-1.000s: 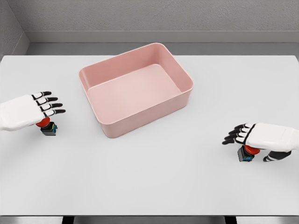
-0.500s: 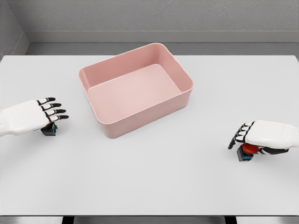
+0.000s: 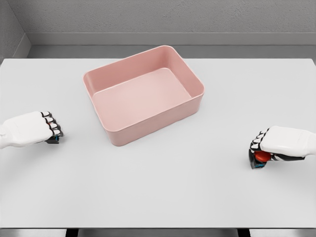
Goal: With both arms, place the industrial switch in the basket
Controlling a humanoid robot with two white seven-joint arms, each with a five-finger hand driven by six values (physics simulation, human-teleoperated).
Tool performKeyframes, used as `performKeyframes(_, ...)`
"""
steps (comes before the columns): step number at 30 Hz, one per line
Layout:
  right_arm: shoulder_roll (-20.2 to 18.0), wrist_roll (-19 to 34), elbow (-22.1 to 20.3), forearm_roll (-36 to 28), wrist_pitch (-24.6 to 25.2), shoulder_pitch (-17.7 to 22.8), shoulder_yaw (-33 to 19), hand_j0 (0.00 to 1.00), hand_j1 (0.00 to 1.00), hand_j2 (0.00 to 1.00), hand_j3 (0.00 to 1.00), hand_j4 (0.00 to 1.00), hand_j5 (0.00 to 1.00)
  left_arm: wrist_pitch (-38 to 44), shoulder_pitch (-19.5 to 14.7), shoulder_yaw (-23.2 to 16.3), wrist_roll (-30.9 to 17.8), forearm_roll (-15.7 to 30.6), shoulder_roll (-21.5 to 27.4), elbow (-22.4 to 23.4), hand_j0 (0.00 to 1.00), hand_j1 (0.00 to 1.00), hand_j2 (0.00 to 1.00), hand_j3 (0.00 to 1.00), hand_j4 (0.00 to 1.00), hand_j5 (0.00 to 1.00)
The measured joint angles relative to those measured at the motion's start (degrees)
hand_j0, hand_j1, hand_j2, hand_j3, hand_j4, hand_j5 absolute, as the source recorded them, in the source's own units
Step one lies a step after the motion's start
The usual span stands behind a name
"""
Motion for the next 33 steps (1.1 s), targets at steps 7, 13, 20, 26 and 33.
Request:
performKeyframes(7,-0.1,0.0,0.0,0.2,0.0,-1.7,-0.3,0.44,0.44,0.44,0.44,0.44,0.44,-0.1,-0.5,0.4,-0.7,-0.3,0.1,0.0,0.26,0.26,0.26,0.26,0.26,0.26)
performKeyframes(13,-0.2,0.0,0.0,-0.3,0.0,-3.3,-0.4,0.44,0.44,0.44,0.44,0.44,0.44,-0.1,-0.8,0.9,-1.0,0.8,0.0,-0.2,0.23,0.23,0.23,0.23,0.23,0.23)
performKeyframes(20,-0.3,0.0,0.1,-1.1,0.0,-6.3,-0.3,0.45,0.45,0.45,0.45,0.45,0.45,-0.1,-1.0,4.2,-0.5,5.1,0.0,0.1,0.24,0.24,0.24,0.24,0.24,0.24)
performKeyframes(26,0.2,0.0,0.1,-1.2,0.0,-8.3,0.2,0.45,0.45,0.45,0.45,0.45,0.45,-0.1,-1.8,7.2,-0.4,9.8,0.0,0.2,0.25,0.25,0.25,0.25,0.25,0.25)
performKeyframes(33,2.6,-0.1,0.1,-1.3,0.1,-13.5,1.7,0.45,0.45,0.45,0.45,0.45,0.45,-0.1,-5.0,8.0,-0.3,15.3,-1.9,0.2,0.25,0.25,0.25,0.25,0.25,0.25)
